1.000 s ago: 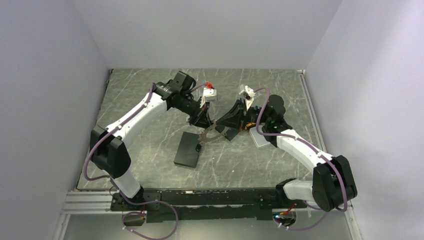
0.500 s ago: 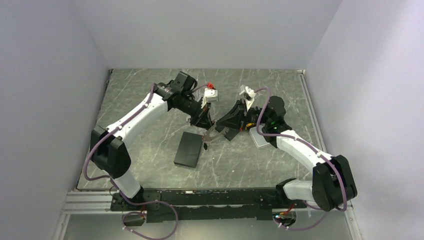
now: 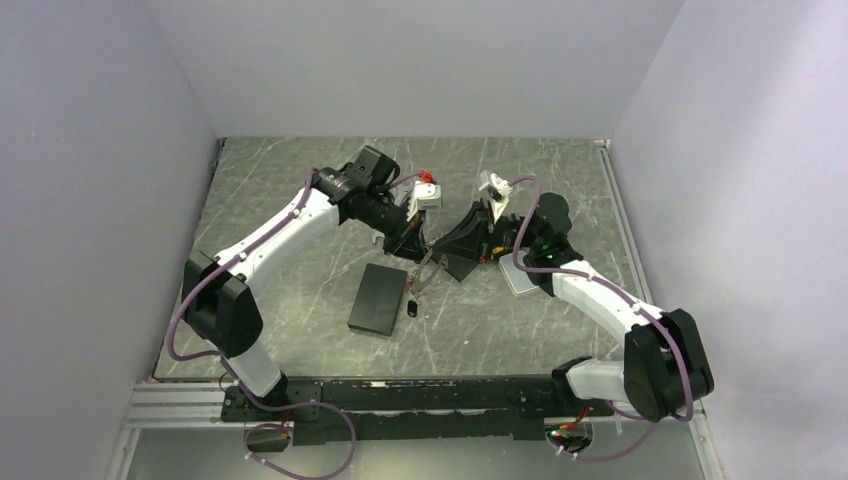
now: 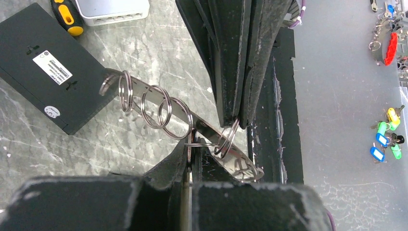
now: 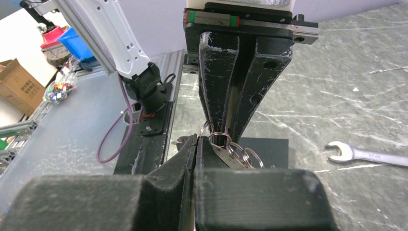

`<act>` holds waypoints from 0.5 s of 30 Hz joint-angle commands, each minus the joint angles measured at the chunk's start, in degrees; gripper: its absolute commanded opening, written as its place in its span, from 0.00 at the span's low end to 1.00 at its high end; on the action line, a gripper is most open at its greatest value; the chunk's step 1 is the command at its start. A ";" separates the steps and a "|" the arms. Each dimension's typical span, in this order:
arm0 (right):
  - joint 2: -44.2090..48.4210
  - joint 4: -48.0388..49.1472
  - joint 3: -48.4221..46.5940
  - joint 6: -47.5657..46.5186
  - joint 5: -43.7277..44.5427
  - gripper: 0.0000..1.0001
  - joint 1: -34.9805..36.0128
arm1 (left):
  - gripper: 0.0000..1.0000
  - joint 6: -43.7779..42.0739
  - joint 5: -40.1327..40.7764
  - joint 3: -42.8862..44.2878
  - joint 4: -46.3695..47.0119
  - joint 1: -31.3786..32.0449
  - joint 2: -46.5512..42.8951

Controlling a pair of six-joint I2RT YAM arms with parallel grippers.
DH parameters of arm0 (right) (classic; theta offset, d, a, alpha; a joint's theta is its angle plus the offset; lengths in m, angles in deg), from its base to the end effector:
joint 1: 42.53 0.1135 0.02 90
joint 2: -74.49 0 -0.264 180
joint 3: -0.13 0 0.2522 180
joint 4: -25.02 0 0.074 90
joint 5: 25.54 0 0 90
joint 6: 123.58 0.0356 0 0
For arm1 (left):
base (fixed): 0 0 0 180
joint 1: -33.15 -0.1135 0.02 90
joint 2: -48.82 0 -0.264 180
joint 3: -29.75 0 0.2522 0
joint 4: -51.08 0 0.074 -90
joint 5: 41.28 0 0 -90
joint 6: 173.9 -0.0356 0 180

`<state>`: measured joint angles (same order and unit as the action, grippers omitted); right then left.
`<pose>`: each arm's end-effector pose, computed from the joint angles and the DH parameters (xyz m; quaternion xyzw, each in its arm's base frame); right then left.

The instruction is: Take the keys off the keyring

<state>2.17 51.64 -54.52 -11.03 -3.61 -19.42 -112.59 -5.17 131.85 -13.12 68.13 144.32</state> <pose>0.2320 0.1349 0.3021 -0.4281 0.5364 0.5796 0.4395 0.2676 -0.2223 0.3251 0.5589 0.6606 -0.4481 0.2245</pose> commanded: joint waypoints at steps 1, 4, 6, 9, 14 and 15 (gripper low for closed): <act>0.21 5.05 -0.07 0.72 -1.37 0.00 0.18 | 0.00 0.19 -0.05 1.61 0.67 0.09 0.56; 0.21 3.59 -0.25 -0.40 -1.47 0.00 0.18 | 0.00 0.73 -0.43 2.26 0.58 -0.79 0.36; 0.23 3.62 -0.20 -0.48 -1.59 0.00 0.18 | 0.00 1.14 -1.29 2.37 0.82 -2.10 0.03; 0.16 3.04 -0.16 -1.03 -1.71 0.00 0.18 | 0.00 1.60 -1.44 1.58 1.69 -3.40 -1.09; -0.11 1.78 -0.27 -2.18 -1.81 0.00 0.22 | 0.00 1.96 -1.64 1.79 1.84 -4.60 -2.02; -0.11 1.12 -0.33 -2.75 -1.77 0.00 0.26 | 0.00 2.01 -1.73 2.03 1.83 -4.65 -2.07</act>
<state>1.32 51.20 -54.28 -11.97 -3.11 -19.46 -111.19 -6.78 131.91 -13.09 64.70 144.30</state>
